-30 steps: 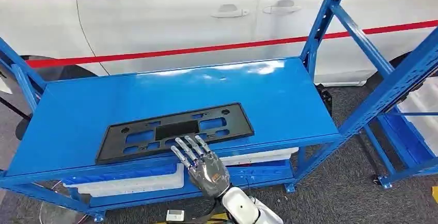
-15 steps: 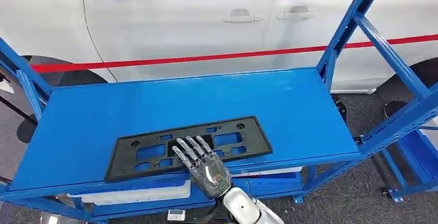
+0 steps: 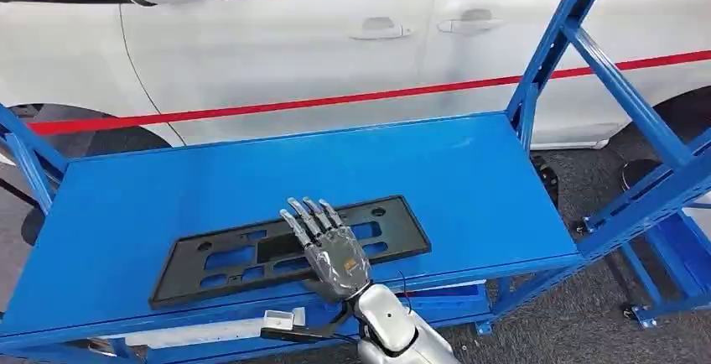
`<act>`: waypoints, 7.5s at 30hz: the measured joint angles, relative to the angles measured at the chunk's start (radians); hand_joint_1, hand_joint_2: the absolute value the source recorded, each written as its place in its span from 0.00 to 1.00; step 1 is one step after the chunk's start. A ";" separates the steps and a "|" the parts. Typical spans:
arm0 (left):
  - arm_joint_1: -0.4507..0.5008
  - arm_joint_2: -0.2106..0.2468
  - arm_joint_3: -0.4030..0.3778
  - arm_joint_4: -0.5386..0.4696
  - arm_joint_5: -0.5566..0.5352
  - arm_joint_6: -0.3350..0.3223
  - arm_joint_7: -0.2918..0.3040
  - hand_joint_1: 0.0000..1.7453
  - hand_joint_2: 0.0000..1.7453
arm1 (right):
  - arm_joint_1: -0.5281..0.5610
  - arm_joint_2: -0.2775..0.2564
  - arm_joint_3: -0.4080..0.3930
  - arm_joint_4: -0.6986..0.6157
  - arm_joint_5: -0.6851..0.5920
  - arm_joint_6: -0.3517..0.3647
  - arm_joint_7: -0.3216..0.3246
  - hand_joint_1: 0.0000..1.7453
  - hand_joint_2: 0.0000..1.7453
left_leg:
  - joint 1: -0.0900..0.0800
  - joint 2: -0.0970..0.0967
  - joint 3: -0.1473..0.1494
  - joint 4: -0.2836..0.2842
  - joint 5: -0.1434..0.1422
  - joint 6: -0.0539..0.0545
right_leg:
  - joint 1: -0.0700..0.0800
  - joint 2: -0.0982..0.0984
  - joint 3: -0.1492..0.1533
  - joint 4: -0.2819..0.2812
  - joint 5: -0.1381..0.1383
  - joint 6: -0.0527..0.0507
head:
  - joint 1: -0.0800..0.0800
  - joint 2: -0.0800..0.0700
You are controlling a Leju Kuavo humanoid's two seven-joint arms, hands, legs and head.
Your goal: Take the parts from the cabinet and place them on the table.
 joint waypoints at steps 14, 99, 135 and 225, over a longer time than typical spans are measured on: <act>-0.001 0.002 -0.007 0.000 -0.023 -0.005 0.001 0.00 0.00 | -0.021 0.003 -0.008 0.013 0.095 0.099 0.059 0.00 1.00 | 0.002 -0.002 0.005 -0.008 0.048 0.044 | -0.004 -0.003 -0.098 0.197 -0.064 0.037 | 0.010 0.000; 0.024 -0.001 0.151 0.000 0.099 0.022 -0.047 0.00 1.00 | 0.638 -0.069 -0.337 -0.863 -1.151 0.225 -0.536 1.00 1.00 | -0.006 0.003 0.026 -0.036 0.054 0.059 | 0.005 -0.005 -0.012 0.068 -0.092 0.024 | 0.036 0.000; 0.026 0.002 0.198 -0.004 0.074 0.011 0.016 0.00 1.00 | 0.737 0.016 -0.448 -0.839 -1.132 0.372 -0.625 1.00 1.00 | -0.009 0.016 0.019 -0.037 0.059 0.053 | -0.019 -0.008 -0.049 0.244 -0.121 0.052 | 0.026 0.000; 0.024 0.018 0.248 -0.014 0.062 -0.025 -0.055 0.00 1.00 | 0.808 0.196 -0.727 -0.896 -1.204 0.657 -0.652 1.00 1.00 | -0.010 0.041 0.078 -0.054 0.022 0.055 | -0.016 0.000 -0.133 0.303 -0.156 0.053 | 0.031 0.000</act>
